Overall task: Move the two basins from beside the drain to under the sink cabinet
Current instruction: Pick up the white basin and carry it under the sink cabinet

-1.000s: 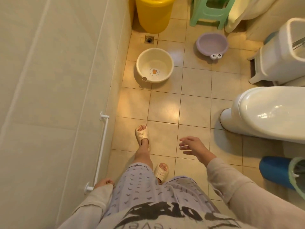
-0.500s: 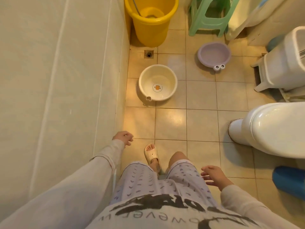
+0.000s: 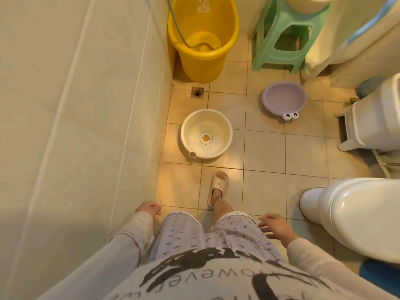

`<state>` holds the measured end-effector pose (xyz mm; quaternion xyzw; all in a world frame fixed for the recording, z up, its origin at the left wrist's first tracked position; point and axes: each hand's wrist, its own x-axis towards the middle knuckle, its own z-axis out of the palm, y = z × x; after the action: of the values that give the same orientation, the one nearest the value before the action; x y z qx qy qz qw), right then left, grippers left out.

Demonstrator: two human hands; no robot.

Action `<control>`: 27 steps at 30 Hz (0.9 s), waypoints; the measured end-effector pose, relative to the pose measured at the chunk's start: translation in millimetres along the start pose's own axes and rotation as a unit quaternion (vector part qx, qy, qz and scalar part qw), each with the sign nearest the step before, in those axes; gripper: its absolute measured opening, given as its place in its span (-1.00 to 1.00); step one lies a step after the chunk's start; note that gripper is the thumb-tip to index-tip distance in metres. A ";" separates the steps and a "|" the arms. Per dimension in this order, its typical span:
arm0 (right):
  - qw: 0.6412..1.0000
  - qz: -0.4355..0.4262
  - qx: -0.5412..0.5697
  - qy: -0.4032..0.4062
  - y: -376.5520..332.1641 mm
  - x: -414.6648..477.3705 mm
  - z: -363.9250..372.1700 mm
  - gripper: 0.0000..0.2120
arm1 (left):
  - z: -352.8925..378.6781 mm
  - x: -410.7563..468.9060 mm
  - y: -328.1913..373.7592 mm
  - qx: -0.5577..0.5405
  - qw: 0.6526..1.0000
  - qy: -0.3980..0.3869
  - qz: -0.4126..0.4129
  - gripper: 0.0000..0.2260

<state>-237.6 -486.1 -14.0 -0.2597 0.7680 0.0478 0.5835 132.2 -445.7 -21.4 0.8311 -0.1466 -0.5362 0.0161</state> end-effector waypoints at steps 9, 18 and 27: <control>0.997 -0.044 -0.047 -0.030 -98.6 47.6 -44.0 -0.86 | 23.2 16.1 30.5 -0.079 0.994 -0.010 -0.074 -0.87; 0.998 -0.023 -0.054 -0.017 -143.2 87.0 -52.9 -0.84 | 16.3 59.6 126.2 -0.007 0.999 -0.037 -0.030 -0.85; 0.999 -0.008 -0.025 -0.023 -190.5 197.8 -29.3 -0.79 | 31.6 170.5 216.4 0.091 0.995 -0.028 0.023 -0.74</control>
<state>-213.0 -728.9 -143.3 -0.2795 0.7508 0.0680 0.5946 120.1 -693.1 -146.2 0.8102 -0.2140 -0.5432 -0.0514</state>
